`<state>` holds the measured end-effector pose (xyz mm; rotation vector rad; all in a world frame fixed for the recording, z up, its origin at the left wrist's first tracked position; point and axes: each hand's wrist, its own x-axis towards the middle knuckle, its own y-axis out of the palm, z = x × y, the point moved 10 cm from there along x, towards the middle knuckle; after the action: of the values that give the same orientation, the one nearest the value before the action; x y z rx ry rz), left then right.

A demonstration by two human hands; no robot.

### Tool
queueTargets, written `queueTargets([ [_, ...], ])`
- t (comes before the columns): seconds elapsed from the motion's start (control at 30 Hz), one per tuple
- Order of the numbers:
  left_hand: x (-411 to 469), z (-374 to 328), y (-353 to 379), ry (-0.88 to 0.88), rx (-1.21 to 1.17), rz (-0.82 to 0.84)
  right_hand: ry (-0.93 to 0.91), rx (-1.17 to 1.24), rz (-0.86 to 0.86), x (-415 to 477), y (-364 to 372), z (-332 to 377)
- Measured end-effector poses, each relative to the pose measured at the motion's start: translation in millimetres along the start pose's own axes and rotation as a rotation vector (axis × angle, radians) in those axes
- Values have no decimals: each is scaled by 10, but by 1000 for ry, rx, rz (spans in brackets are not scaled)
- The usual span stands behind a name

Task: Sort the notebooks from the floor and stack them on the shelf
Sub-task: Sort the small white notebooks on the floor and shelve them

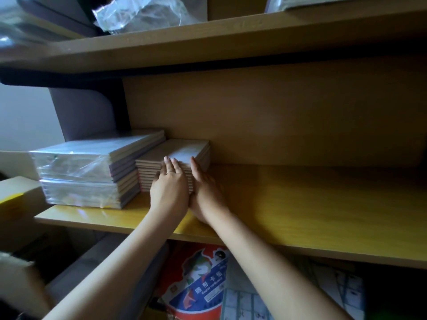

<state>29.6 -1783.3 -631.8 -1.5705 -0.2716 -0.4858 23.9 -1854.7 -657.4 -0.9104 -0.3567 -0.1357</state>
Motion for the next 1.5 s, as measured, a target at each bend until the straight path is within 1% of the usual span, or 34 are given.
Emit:
queueTargets([
  [0.1,-39,0,70,-11,-66,35,-13,-43,-30,-22,-38,34],
  [0.23,-3,17,219,-6,-153,60,-52,-44,-188,-102,-227,112],
  [0.3,-8,17,287,33,-179,56,-65,-26,-220,-125,-249,138],
  [0.37,-41,12,300,54,-235,59,-67,-3,-226,-125,-227,135],
  [0.47,-97,100,238,-37,-299,38,-56,28,-246,-126,-248,114],
  [0.53,-98,148,300,-86,-302,90,-38,49,-248,-141,-256,87],
  [0.6,-72,157,358,-89,-333,129,-20,75,-241,-145,-256,61],
  [0.77,-72,140,362,-68,-425,156,24,177,-207,-115,-213,7],
  [0.87,-114,147,376,-101,-423,156,138,278,-256,-145,-247,-120],
  [0.93,-159,223,449,-201,-346,199,270,285,-316,-181,-290,-284],
  [0.97,-183,262,488,-258,-313,240,328,253,-314,-199,-299,-349],
  [1.0,-200,291,513,-296,-294,280,367,208,-273,-208,-276,-382],
  [1.07,-207,301,539,-304,-269,325,374,99,-114,-203,-159,-354],
  [1.13,-182,283,555,-265,-249,334,283,10,24,-181,-56,-245],
  [1.2,-156,280,578,-240,-222,348,211,17,122,-183,22,-162],
  [1.3,-143,299,606,-262,-209,397,156,22,201,-168,94,-154],
  [1.37,-142,295,586,-268,-209,399,142,-10,240,-176,112,-178],
  [1.5,-189,305,533,-276,-221,363,145,-12,238,-205,94,-194],
])
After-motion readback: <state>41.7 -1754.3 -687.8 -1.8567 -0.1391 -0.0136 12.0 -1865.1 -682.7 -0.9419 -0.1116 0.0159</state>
